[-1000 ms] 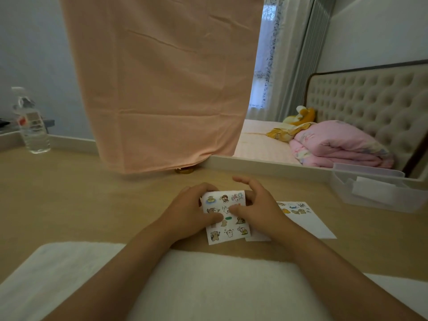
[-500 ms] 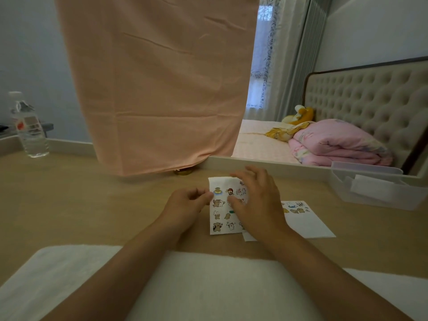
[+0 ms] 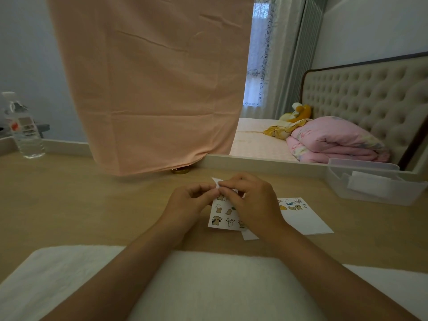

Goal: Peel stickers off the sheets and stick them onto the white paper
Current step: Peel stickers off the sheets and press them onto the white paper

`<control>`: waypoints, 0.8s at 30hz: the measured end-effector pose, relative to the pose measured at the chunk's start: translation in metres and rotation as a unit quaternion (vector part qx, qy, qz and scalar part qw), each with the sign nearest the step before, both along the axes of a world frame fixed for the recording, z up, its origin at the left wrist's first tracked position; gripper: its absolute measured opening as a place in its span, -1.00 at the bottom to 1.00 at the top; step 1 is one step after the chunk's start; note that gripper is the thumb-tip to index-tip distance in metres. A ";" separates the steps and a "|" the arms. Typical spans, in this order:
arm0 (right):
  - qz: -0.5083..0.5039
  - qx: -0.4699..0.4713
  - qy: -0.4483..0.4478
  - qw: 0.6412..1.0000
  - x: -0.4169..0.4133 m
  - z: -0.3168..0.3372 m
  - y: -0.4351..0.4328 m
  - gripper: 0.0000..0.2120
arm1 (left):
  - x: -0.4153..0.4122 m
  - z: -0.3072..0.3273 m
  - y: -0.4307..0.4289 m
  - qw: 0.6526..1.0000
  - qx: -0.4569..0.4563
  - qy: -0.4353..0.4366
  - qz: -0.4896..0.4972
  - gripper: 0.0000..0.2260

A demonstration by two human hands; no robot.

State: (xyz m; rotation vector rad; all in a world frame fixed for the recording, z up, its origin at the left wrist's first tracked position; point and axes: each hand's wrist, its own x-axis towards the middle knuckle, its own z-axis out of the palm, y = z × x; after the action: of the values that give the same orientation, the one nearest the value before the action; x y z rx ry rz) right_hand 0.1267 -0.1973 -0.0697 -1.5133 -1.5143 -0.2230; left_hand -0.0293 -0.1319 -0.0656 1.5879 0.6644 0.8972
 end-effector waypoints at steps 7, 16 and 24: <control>0.019 0.000 0.016 1.000 0.001 0.012 0.002 -0.78 | 0.000 0.006 0.000 0.997 0.049 -0.065 -0.004 -0.83; 0.001 0.035 0.000 0.999 -0.002 0.013 0.004 -0.81 | 0.003 0.002 0.003 0.997 0.042 -0.070 0.015 -0.88; -0.006 0.072 -0.050 0.996 -0.004 0.012 0.003 -0.67 | 0.006 0.003 -0.002 0.995 -0.045 -0.089 0.014 -0.86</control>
State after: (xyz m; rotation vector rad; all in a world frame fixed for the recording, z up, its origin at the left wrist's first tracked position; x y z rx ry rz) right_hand 0.1228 -0.1942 -0.0577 -1.4147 -1.5341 -0.4101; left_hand -0.0236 -0.1335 -0.0628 1.4036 0.5926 1.0036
